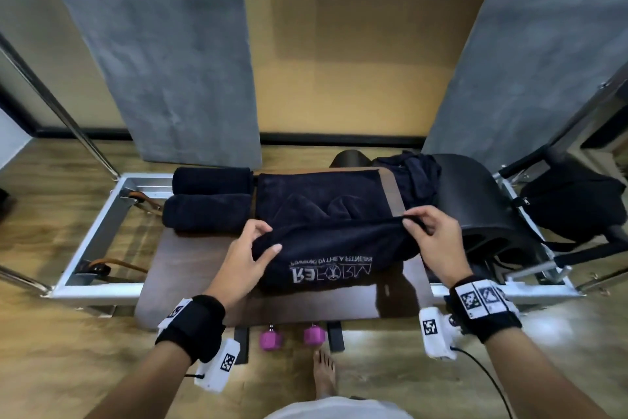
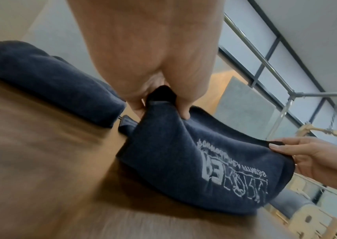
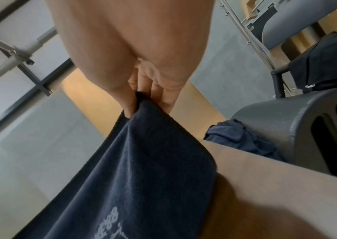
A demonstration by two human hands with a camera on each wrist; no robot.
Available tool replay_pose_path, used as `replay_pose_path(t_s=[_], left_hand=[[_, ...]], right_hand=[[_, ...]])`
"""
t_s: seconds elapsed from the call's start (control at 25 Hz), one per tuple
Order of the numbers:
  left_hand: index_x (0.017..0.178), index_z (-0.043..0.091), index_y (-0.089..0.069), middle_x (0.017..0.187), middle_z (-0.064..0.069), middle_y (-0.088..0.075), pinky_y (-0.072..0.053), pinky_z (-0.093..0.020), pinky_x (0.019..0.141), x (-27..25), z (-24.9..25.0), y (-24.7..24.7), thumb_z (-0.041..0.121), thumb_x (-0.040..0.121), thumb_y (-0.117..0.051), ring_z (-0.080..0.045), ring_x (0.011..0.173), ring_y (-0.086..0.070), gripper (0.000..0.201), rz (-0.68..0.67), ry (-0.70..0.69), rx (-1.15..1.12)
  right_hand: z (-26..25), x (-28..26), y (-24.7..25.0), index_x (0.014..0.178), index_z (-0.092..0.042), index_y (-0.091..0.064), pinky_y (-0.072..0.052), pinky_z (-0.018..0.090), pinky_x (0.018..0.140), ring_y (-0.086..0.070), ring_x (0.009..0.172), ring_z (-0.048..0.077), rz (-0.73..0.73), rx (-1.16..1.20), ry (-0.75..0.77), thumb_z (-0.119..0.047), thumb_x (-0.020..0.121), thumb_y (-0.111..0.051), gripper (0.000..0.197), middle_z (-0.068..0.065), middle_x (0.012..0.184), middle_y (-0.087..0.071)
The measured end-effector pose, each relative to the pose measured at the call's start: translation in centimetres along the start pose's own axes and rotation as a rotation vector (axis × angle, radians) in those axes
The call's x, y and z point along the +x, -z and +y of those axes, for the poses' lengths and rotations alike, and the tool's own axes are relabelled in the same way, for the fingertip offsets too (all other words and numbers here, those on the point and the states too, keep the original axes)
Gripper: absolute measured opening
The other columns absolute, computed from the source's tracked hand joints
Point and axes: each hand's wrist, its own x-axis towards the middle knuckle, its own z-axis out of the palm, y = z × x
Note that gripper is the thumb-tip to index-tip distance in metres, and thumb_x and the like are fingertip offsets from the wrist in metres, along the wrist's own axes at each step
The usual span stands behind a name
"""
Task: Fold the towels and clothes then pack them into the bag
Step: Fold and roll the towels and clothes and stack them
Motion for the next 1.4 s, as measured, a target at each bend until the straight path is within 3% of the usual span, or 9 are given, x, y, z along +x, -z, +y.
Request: replay_pose_path(t_s=[0.12, 0.28, 0.44, 0.6, 0.76, 0.92, 1.04, 1.2, 1.4], left_hand=[[0.105, 0.030, -0.063, 0.097, 0.014, -0.071, -0.048, -0.015, 0.079, 4.4, 1.1, 1.4, 0.029, 0.102, -0.069, -0.005, 0.096, -0.068, 0.007, 0.180, -0.117, 0.024], [0.105, 0.024, -0.067, 0.091, 0.008, -0.073, -0.053, -0.028, 0.083, 10.2, 2.2, 2.6, 0.022, 0.103, -0.069, -0.009, 0.091, -0.069, 0.004, 0.276, -0.106, 0.088], [0.101, 0.014, -0.073, 0.097, 0.000, -0.070, -0.049, -0.038, 0.072, 15.9, 2.4, 2.1, 0.030, 0.105, -0.064, -0.026, 0.099, -0.063, 0.019, 0.352, 0.006, 0.557], [0.107, 0.016, -0.076, 0.115, 0.001, -0.067, -0.038, -0.044, 0.095, 20.0, 1.7, 1.1, 0.032, 0.106, -0.057, -0.026, 0.120, -0.050, 0.025, 0.168, 0.161, 0.864], [0.109, 0.027, -0.073, 0.118, 0.009, -0.067, -0.029, -0.042, 0.099, 21.6, 0.5, 0.3, 0.033, 0.105, -0.055, -0.019, 0.125, -0.049, 0.020, 0.022, 0.170, 1.061], [0.093, 0.027, -0.069, 0.101, 0.009, -0.066, -0.026, -0.045, 0.099, 22.3, -0.1, -0.1, 0.026, 0.103, -0.059, -0.018, 0.115, -0.051, 0.014, -0.039, 0.202, 1.077], [0.082, 0.024, -0.065, 0.090, 0.008, -0.062, -0.025, -0.043, 0.095, 22.4, 0.1, 0.0, 0.022, 0.102, -0.063, -0.020, 0.105, -0.053, 0.020, -0.006, 0.157, 1.046], [0.094, 0.025, -0.069, 0.092, 0.008, -0.063, -0.019, -0.038, 0.092, 21.9, 0.8, 0.6, 0.015, 0.099, -0.069, -0.017, 0.103, -0.054, 0.011, 0.031, 0.104, 0.879], [0.125, 0.019, -0.069, 0.098, 0.006, -0.058, -0.019, -0.037, 0.100, 19.5, 2.9, 2.9, 0.007, 0.096, -0.073, -0.021, 0.109, -0.055, 0.031, 0.169, 0.006, 0.633]], right_hand=[[-0.7, 5.6, -0.1, 0.099, -0.014, -0.076, -0.055, 0.024, 0.085, -0.073, 0.094, 0.010, 0.029, 0.022, -0.016, -0.010, 0.092, -0.076, 0.008, 0.000, 0.096, -0.078], [0.2, 12.7, -2.0, 0.094, -0.015, -0.077, -0.057, 0.028, 0.082, -0.074, 0.086, 0.014, 0.017, -0.007, -0.058, -0.012, 0.092, -0.077, 0.004, 0.001, 0.087, -0.078], [2.2, 18.6, -5.2, 0.091, -0.010, -0.080, -0.058, 0.038, 0.091, -0.074, 0.090, 0.022, -0.016, -0.087, -0.168, -0.011, 0.089, -0.080, 0.002, 0.006, 0.088, -0.078], [4.2, 21.1, -7.6, 0.085, -0.015, -0.082, -0.055, 0.033, 0.083, -0.070, 0.082, 0.020, -0.104, -0.275, -0.228, -0.017, 0.085, -0.084, 0.003, 0.002, 0.078, -0.075], [5.8, 22.0, -8.6, 0.084, -0.016, -0.079, -0.054, 0.037, 0.089, -0.067, 0.091, 0.023, -0.171, -0.410, -0.275, -0.020, 0.085, -0.084, 0.006, 0.001, 0.089, -0.071], [6.3, 22.0, -8.9, 0.077, -0.021, -0.073, -0.052, 0.033, 0.079, -0.068, 0.087, 0.024, -0.209, -0.467, -0.253, -0.017, 0.085, -0.083, 0.013, -0.004, 0.075, -0.066], [6.4, 21.9, -8.6, 0.095, -0.019, -0.075, -0.053, 0.035, 0.093, -0.067, 0.096, 0.018, -0.173, -0.386, -0.274, -0.013, 0.085, -0.082, 0.015, -0.004, 0.090, -0.074], [5.7, 21.4, -7.5, 0.098, -0.013, -0.082, -0.052, 0.033, 0.086, -0.068, 0.088, 0.020, -0.158, -0.401, -0.236, -0.016, 0.089, -0.080, 0.010, -0.004, 0.078, -0.070], [2.1, 19.1, -3.7, 0.085, -0.018, -0.080, -0.052, 0.032, 0.078, -0.069, 0.080, 0.015, -0.072, -0.341, -0.091, -0.020, 0.087, -0.082, 0.004, -0.011, 0.073, -0.071]])
